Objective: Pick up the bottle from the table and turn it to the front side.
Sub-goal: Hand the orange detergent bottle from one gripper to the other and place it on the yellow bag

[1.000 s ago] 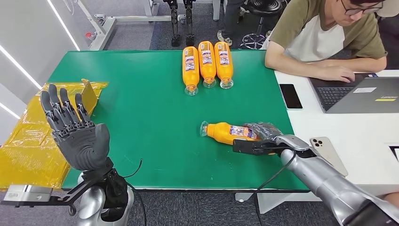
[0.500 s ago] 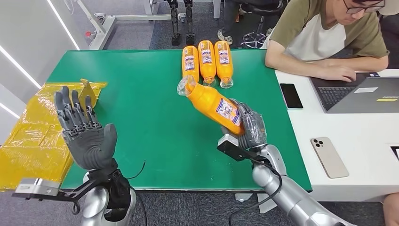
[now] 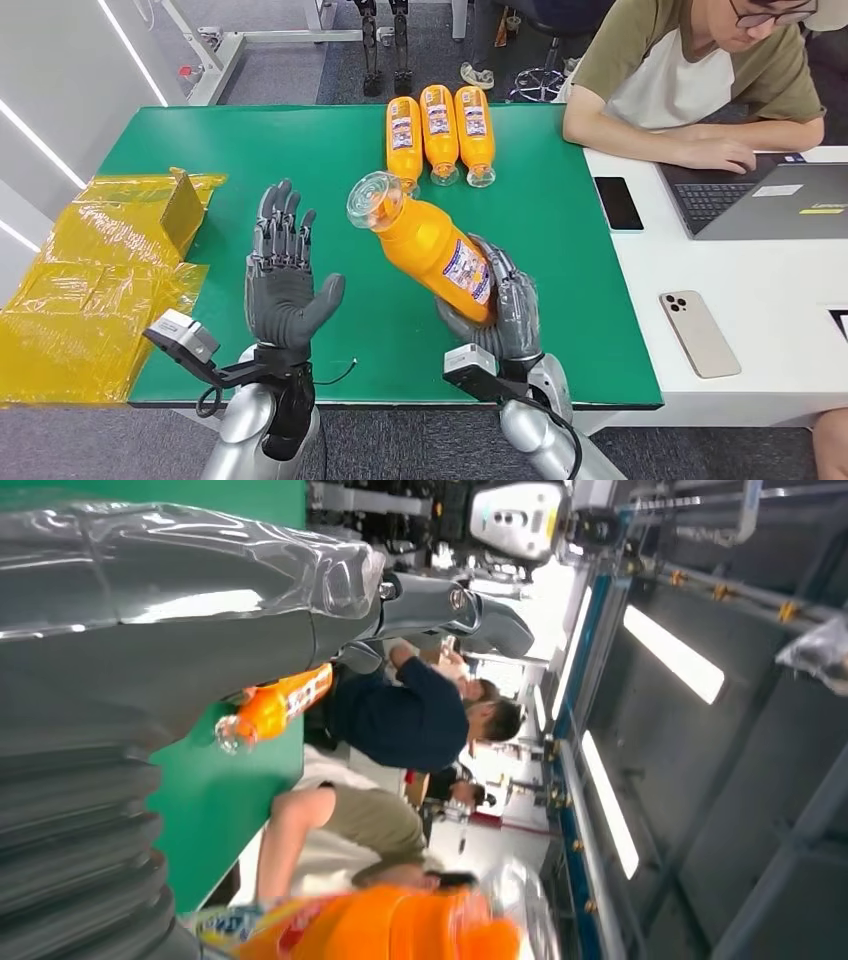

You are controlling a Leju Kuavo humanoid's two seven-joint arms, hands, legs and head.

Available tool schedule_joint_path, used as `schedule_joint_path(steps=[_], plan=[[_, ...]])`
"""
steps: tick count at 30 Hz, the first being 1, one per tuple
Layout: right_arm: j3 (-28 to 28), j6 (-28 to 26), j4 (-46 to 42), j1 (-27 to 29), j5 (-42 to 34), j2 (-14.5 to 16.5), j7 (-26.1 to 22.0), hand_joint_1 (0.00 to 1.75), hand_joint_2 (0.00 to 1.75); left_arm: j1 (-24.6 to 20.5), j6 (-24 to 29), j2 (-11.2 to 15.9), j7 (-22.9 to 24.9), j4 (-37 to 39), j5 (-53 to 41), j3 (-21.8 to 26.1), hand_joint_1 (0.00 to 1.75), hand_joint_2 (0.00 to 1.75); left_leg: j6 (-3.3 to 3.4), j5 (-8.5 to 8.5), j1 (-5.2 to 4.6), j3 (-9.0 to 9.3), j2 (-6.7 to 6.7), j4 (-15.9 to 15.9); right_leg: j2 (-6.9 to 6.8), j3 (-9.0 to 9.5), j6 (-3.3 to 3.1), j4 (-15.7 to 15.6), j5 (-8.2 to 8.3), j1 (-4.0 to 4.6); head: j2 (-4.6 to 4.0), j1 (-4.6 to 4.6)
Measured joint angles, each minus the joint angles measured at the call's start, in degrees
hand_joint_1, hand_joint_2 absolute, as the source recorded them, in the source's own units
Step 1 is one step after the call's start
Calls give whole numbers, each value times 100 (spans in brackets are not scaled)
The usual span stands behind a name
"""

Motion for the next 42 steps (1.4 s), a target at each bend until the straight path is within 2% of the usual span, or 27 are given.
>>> schedule_joint_path(steps=[4,10,16,21,23,25,27,40,41,42], plan=[[242,206,-121,50,110,-1,295,175,175,-23,-250,0,-54,98,-143,-136,0,175,0,0,0,-1,0,0,0,0,0,0,0,0,0,0],[652,1196,-145,-44,443,-20,844,175,175,-49,-432,9,-96,140,-245,-198,0,175,-1,1,1,-1,-1,0,-1,-1,-1,2,0,1,0,0],[830,1761,-175,-141,814,-36,921,175,175,-46,-622,19,-123,151,-360,-189,0,175,-1,1,1,-3,-2,-1,-2,-1,-1,2,-1,1,0,0],[847,2005,-179,-236,936,-45,914,175,175,-44,-692,21,-126,151,-450,-170,0,175,0,0,0,-4,-2,-1,-3,-1,-1,2,-1,0,0,1],[847,2074,-178,-275,959,-45,891,175,175,-43,-702,27,-126,151,-484,-160,45,175,0,0,1,-4,-2,0,-3,-1,-1,2,-1,0,0,2],[847,2130,-176,-314,980,-45,876,175,175,-43,-710,40,-133,151,-513,-148,130,175,0,0,1,-4,-3,0,-3,-1,-1,2,-1,0,0,1],[847,2170,-174,-343,1005,-45,872,175,175,-40,-713,49,-143,151,-526,-134,172,175,0,1,1,-4,-3,-1,-3,-1,-1,2,-1,0,0,0],[847,2305,-156,-343,1111,-55,918,175,175,129,-650,48,-188,33,-484,-80,175,175,0,0,1,-4,-3,-1,-3,-2,-2,1,-2,0,0,-1],[847,2305,-156,-335,1125,-55,923,160,175,139,-649,48,-190,23,-484,-79,175,175,0,0,1,-4,-3,-1,-3,-2,-2,1,-2,0,0,-1],[847,2304,-156,-329,1134,-57,928,116,175,147,-647,48,-191,17,-483,-79,175,175,0,0,1,-4,-3,-1,-3,-2,-2,1,-2,0,0,-1]])
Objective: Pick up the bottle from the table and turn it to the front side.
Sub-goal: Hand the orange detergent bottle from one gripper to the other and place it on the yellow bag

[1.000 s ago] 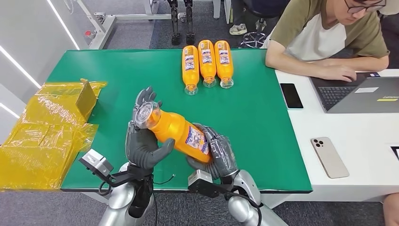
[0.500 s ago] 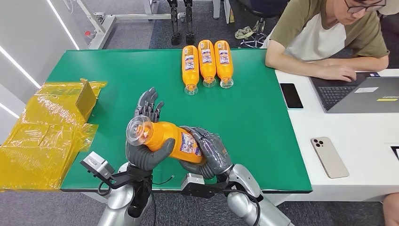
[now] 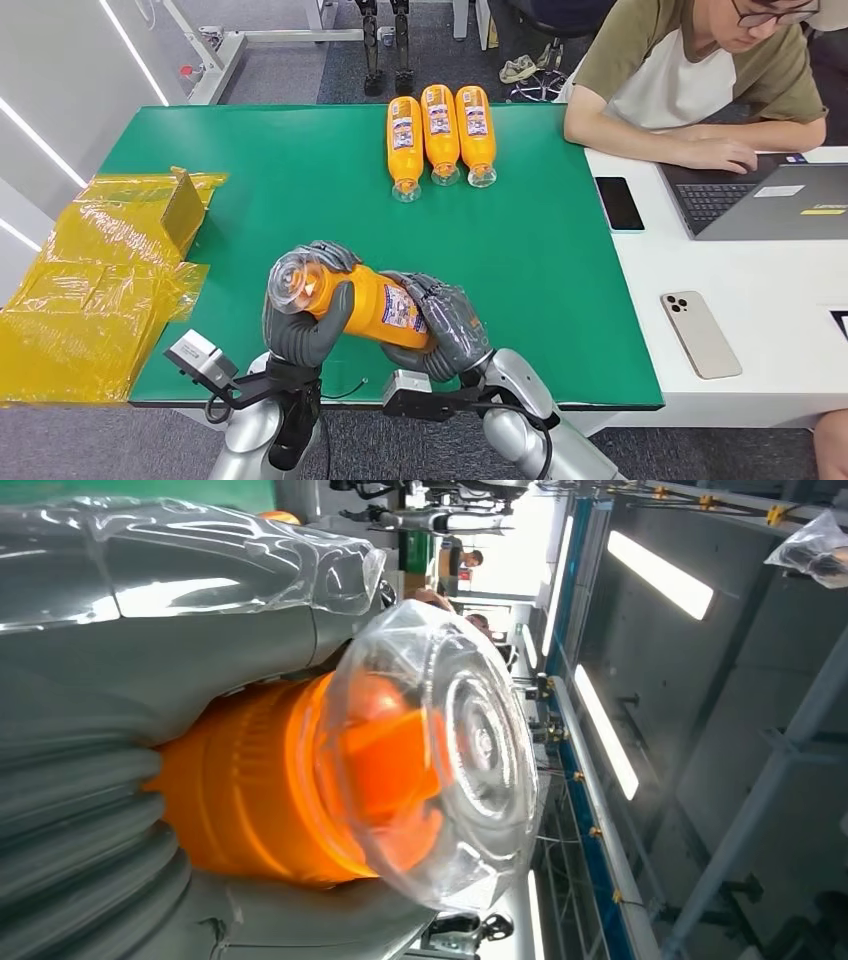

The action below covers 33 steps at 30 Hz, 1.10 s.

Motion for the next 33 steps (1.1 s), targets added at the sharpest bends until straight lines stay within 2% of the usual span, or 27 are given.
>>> schedule_joint_path(steps=[2,3,6,11,14,16,19,22,24,29,33], plan=[[0,-15,-1,11,14,-2,10,29,175,10,3,0,0,-3,-1,0,175,175,0,0,0,0,0,0,0,0,0,0,0,0,0,1],[0,-44,-3,21,38,-3,20,0,175,15,5,0,1,-5,-1,0,175,175,0,0,0,0,0,0,0,0,0,0,0,0,0,1],[1,-362,-47,102,161,2,39,0,175,33,64,0,7,-19,-9,6,175,175,0,0,0,0,-1,0,0,0,0,0,0,0,0,0],[-32,-1453,-185,301,-271,95,-284,0,175,66,520,16,78,-120,-91,137,175,175,-4,-2,1,0,2,-1,2,-2,-2,1,-1,0,0,0],[-55,-1674,-244,369,-446,150,-402,0,175,74,701,44,114,-208,-168,229,175,175,-4,-2,1,0,1,-2,1,-3,-3,1,-2,1,-1,1],[-85,-1903,-307,435,-669,210,-542,0,175,82,1218,57,208,-274,-542,291,175,175,-4,-2,1,0,2,-2,2,-3,-3,2,-2,1,-1,2],[-137,-2260,-472,544,-1022,344,-771,0,175,77,2660,132,568,-377,-1774,424,175,175,-8,-4,2,2,7,-2,7,-4,-3,4,-2,1,0,1],[-144,-2305,-699,642,-1291,472,-927,0,175,35,3790,335,1181,-455,-3327,605,175,175,-11,-4,5,2,6,-3,8,-4,-9,6,-6,2,0,1],[-148,-2307,-838,697,-1468,534,-1050,0,175,-33,4158,565,1458,-446,-4018,777,175,175,-13,-4,6,4,7,-4,8,-5,-13,8,-8,2,-1,1],[-178,-2308,-1131,809,-1670,611,-1310,0,175,-585,4607,1284,1534,218,-4676,1181,175,175,-22,2,8,4,5,-4,6,-8,-21,15,-9,6,0,1],[-194,-2308,-1263,856,-1669,628,-1346,0,175,-960,4641,1595,1472,777,-4807,1355,175,175,-27,6,7,5,8,-3,9,-9,-25,17,-5,7,0,1]])
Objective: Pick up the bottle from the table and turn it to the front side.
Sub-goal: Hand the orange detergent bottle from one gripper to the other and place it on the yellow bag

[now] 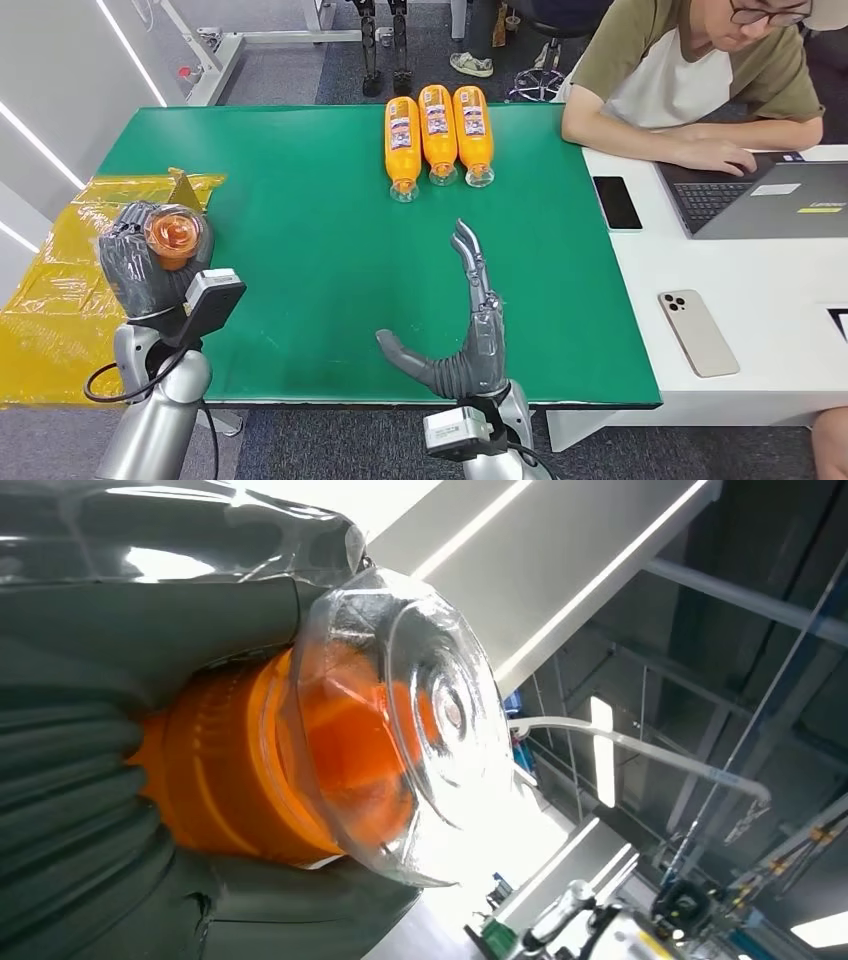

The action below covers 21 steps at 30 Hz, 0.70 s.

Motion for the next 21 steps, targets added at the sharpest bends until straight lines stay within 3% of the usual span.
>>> schedule_joint_path(steps=[5,9,12,17,21], plan=[[-42,0,-74,25,-72,37,-80,0,175,-314,1,219,515,489,-861,57,175,175,0,0,-1,-1,-2,2,-2,-1,1,-3,0,0,0,2],[-106,0,-134,98,-186,67,-284,0,175,-1029,-40,578,1026,1528,-2173,26,175,175,-4,2,1,0,-1,1,0,-3,-1,-1,0,-1,0,1],[-155,0,-171,157,-170,103,-352,0,175,-1672,-445,820,1189,2495,-2810,-107,175,175,-9,6,3,0,1,1,3,-5,-5,6,3,0,0,1],[-186,0,-214,184,-141,136,-332,0,175,-2247,-1558,1092,865,3524,-3122,-423,175,175,-12,6,3,1,13,1,15,-9,-8,11,5,0,0,2],[-186,0,-215,161,-178,173,-321,0,175,-2304,-1895,1192,794,3951,-3321,-655,175,175,-16,3,2,-1,20,1,22,-15,-8,10,3,-1,0,2]])
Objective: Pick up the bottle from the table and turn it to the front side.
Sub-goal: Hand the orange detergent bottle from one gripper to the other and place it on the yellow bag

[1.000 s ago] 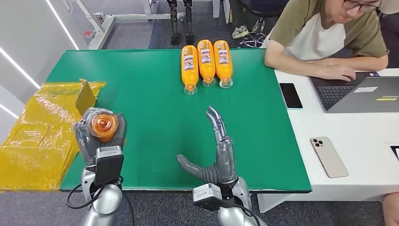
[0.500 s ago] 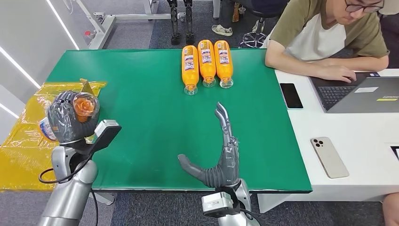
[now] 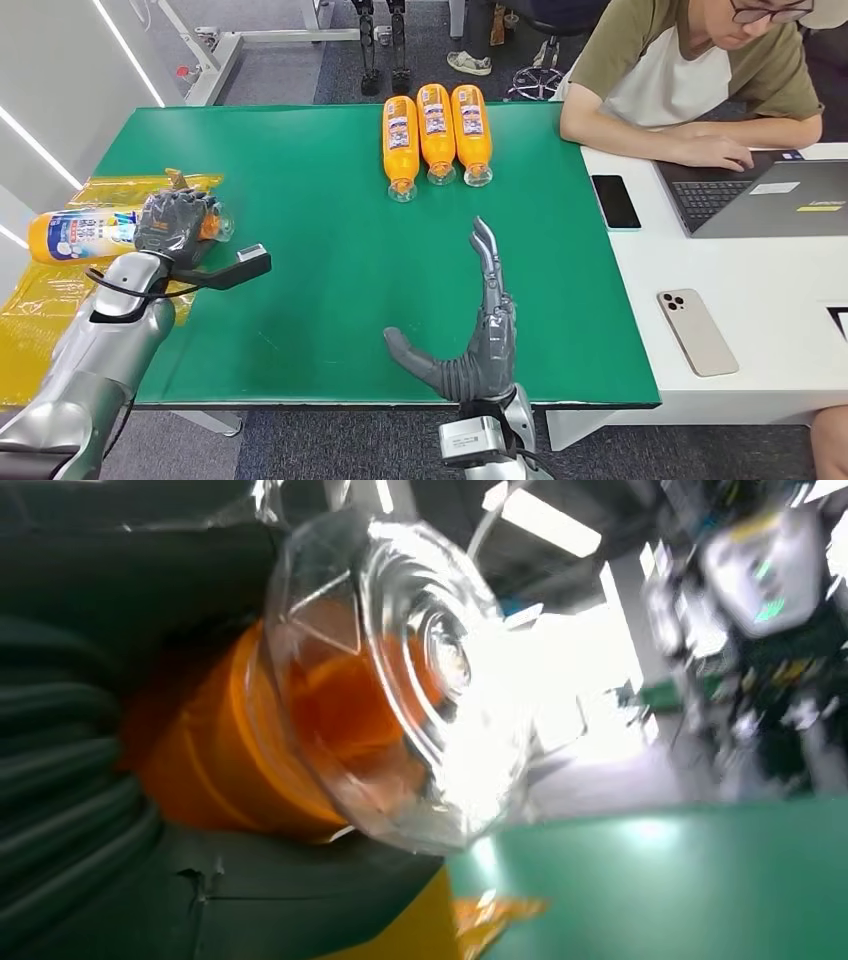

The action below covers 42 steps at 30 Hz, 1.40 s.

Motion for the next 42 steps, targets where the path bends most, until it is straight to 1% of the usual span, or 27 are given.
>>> schedule_joint_path(steps=[5,11,14,19,20,22,23,24,26,36,39,42], plan=[[0,0,13,-63,23,73,87,0,175,-6,-222,22,55,275,-69,-281,175,175,0,-1,0,-2,-1,0,-2,-1,0,0,-1,0,0,0],[1,0,34,-52,104,134,125,0,175,28,-403,55,26,463,-81,-929,175,175,0,-1,0,-2,-2,0,-3,0,0,0,-1,0,0,0],[4,0,34,-20,108,146,123,0,175,99,-361,76,36,505,-81,-1183,175,175,-1,-1,0,-2,-1,-1,-1,-1,0,0,-1,0,0,0],[11,0,34,-2,101,146,134,0,175,285,-61,87,116,541,-49,-1439,172,175,-1,-1,0,-3,-1,-1,-2,-2,-1,0,-2,0,-1,-1],[13,0,34,-1,100,145,136,0,175,307,-34,87,129,547,-46,-1464,163,175,-1,-1,0,-3,-1,-1,-2,-2,-1,0,-2,0,0,0],[16,0,34,0,95,145,138,0,175,338,-14,84,157,560,-36,-1507,97,175,-1,-1,0,-3,-1,-1,-3,-2,-1,-1,-2,0,0,0],[17,0,34,1,92,145,138,0,175,352,-14,80,181,566,-21,-1518,57,175,-1,-1,0,-3,-1,-1,-3,-2,-1,-1,-2,0,0,0],[18,0,34,1,86,146,137,0,175,365,-21,75,211,570,3,-1523,23,175,-1,-1,0,-2,-1,-1,-3,-2,-1,-1,-2,0,0,0],[20,0,34,1,73,145,132,0,175,392,-43,61,276,576,52,-1524,1,175,-1,-1,0,-2,-1,-1,-3,-1,-1,-1,-2,0,-1,0],[54,0,53,3,-15,144,95,0,175,507,14,2,332,586,473,-1471,0,175,-1,-1,0,-2,-2,-1,-3,-1,-1,0,-2,0,0,0],[55,0,54,4,-15,143,84,0,175,562,259,-15,237,586,737,-1327,0,175,-1,-1,0,-2,-1,-1,-2,-2,-1,0,-2,0,0,-1],[55,0,55,7,-13,140,83,0,175,620,686,-41,80,586,1095,-1082,0,175,-1,-1,0,-2,-1,-1,-2,-2,-1,0,-2,0,0,0]])
